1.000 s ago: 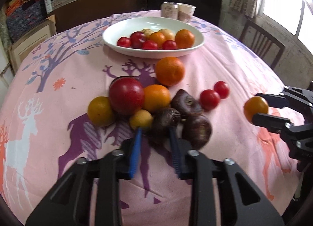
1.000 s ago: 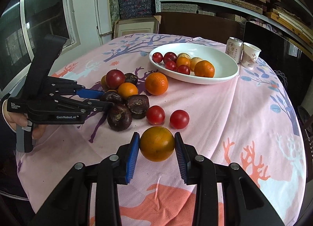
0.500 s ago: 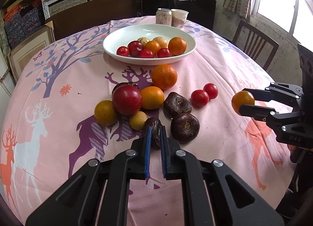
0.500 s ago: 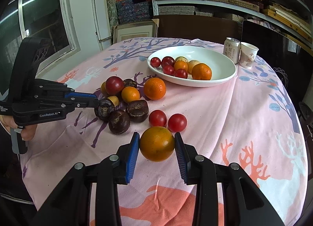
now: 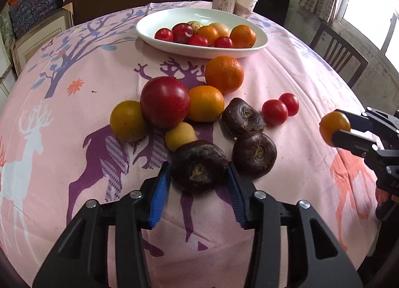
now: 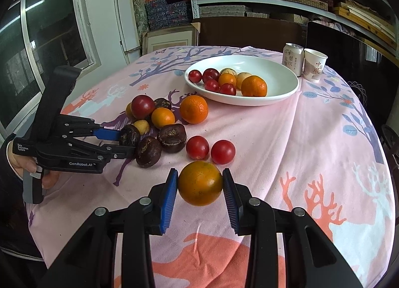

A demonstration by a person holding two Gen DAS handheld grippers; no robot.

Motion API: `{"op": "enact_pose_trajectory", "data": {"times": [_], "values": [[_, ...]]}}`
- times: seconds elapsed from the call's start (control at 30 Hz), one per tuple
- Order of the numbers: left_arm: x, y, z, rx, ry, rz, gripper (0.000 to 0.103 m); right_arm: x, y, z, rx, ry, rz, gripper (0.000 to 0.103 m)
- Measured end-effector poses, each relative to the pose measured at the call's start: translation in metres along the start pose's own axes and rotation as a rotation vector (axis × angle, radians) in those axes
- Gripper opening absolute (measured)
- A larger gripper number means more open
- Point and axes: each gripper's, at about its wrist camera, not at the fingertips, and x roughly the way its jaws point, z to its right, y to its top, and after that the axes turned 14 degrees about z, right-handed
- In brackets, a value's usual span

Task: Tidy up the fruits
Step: 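Grasp a dark purple fruit with the left tool while the right tool grasps an orange tomato, then carry both fruits onto the white plate and open both tools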

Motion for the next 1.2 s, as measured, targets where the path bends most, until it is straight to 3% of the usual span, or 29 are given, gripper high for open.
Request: {"op": "enact_pose_trajectory", "data": {"times": [0.23, 0.4, 0.63, 0.73, 0.87, 1.07, 1.2], "values": [[-0.006, 0.001, 0.002, 0.012, 0.002, 0.012, 0.040, 0.002, -0.001, -0.001, 0.003, 0.005, -0.004, 0.037], [-0.045, 0.020, 0.013, 0.048, -0.026, 0.112, 0.040, -0.007, 0.009, 0.000, -0.001, 0.002, 0.035, 0.037], [-0.076, 0.070, 0.029, 0.099, -0.023, 0.240, 0.040, -0.027, 0.050, 0.004, 0.009, 0.008, 0.173, 0.037], [-0.064, 0.093, 0.030, 0.082, -0.018, 0.256, 0.040, -0.024, 0.069, 0.012, 0.046, 0.009, 0.228, 0.037], [-0.024, 0.117, 0.024, 0.022, -0.001, 0.218, 0.040, -0.001, 0.089, 0.031, 0.131, -0.010, 0.247, 0.037], [0.039, 0.125, 0.014, -0.026, 0.035, 0.130, 0.040, 0.058, 0.100, 0.074, 0.334, -0.001, 0.161, 0.037], [0.059, 0.128, 0.008, -0.048, 0.042, 0.117, 0.040, 0.091, 0.100, 0.086, 0.385, -0.003, 0.116, 0.037]]}}
